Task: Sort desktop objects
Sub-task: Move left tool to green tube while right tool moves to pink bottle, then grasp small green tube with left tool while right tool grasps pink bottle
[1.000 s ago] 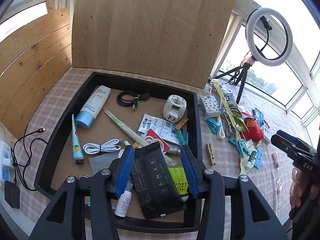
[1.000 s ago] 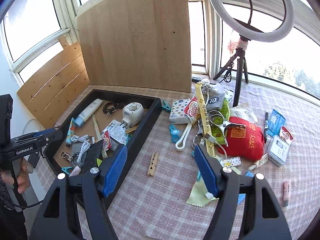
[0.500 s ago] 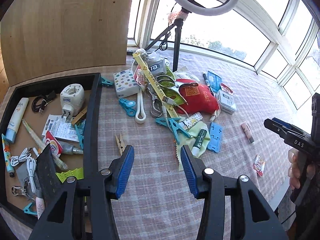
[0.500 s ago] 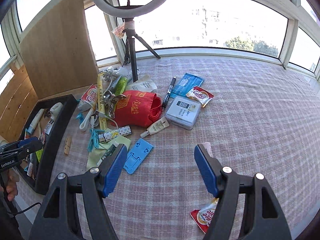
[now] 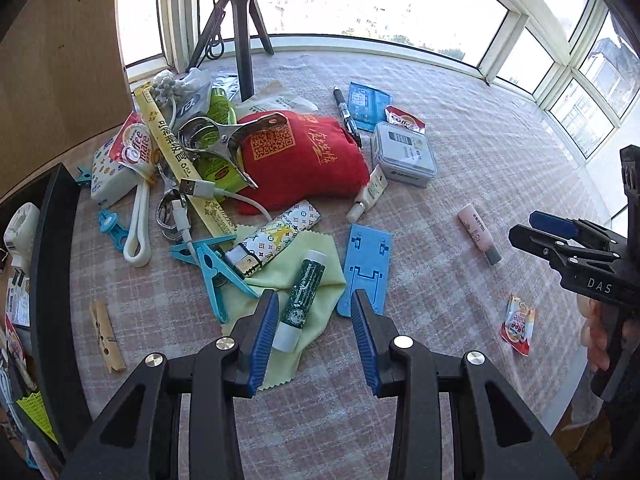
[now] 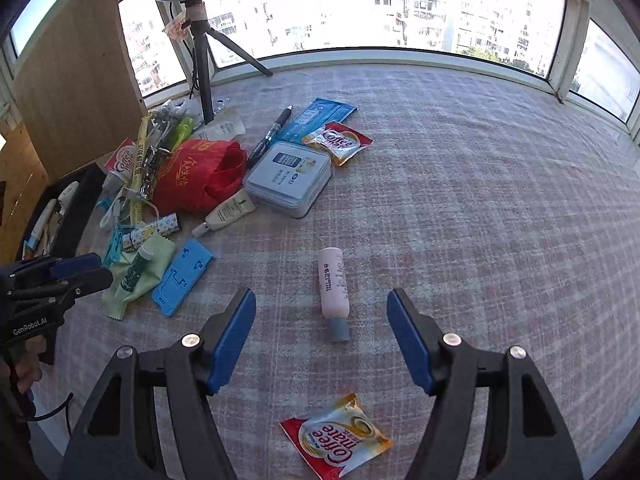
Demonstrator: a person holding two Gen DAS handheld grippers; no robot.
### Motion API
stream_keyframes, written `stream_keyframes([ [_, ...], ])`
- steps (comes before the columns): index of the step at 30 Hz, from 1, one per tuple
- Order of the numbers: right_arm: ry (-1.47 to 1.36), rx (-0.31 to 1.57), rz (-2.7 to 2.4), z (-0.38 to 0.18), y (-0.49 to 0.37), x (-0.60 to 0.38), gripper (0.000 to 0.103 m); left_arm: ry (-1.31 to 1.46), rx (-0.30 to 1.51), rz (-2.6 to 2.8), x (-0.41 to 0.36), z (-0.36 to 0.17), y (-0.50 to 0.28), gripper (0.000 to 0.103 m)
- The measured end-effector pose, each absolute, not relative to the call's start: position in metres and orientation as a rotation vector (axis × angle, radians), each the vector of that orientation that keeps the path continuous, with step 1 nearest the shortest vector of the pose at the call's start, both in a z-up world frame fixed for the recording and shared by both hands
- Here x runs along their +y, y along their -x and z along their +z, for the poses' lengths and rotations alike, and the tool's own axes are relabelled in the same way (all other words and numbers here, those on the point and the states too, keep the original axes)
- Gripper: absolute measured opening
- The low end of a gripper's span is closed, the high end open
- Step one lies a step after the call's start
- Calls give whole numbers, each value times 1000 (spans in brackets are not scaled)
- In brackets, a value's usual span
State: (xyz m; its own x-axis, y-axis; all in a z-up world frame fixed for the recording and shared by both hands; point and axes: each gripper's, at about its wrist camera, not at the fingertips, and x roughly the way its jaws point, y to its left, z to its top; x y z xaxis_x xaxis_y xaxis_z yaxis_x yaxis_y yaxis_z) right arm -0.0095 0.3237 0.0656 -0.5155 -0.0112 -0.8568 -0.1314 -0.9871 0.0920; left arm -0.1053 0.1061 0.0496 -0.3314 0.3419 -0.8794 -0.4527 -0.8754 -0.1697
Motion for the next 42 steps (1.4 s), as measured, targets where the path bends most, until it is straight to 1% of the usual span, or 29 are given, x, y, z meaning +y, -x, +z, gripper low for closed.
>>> stream_keyframes([
  [3,1533,206,2666,59,17,327,62,1444,171,2207,115,43,110,26],
  [4,1541,203,2667,57,19,328,61,1450,178,2205,117,41,111,25],
  [11,1594,188,2658,42,34,334,61,1484,217,2201,119,29,115,25],
  [14,1621,192,2648,35,38,336,56,1495,240,2200,120,25,116,25],
  [16,1640,203,2642,30,41,337,50,1498,255,2197,121,23,116,22],
  [20,1669,180,2629,21,44,333,49,1495,281,2196,123,21,115,22],
  [21,1680,176,2624,19,45,333,46,1497,282,2196,123,21,115,20],
  [22,1690,171,2618,17,45,333,42,1499,282,2196,123,20,115,17],
  [25,1703,160,2605,12,46,334,33,1499,278,2193,122,18,115,17],
  [27,1700,150,2602,13,46,335,30,1496,281,2194,122,18,115,17],
  [29,1698,130,2592,13,47,335,25,1495,281,2195,123,18,114,16],
  [30,1696,111,2586,13,47,334,21,1495,281,2196,123,18,114,16],
  [31,1695,98,2583,13,48,334,20,1494,280,2197,123,18,113,16],
  [37,1679,122,2578,13,50,333,20,1472,249,2204,122,27,109,15],
  [42,1622,142,2604,29,37,329,20,1423,225,2225,120,45,102,14],
])
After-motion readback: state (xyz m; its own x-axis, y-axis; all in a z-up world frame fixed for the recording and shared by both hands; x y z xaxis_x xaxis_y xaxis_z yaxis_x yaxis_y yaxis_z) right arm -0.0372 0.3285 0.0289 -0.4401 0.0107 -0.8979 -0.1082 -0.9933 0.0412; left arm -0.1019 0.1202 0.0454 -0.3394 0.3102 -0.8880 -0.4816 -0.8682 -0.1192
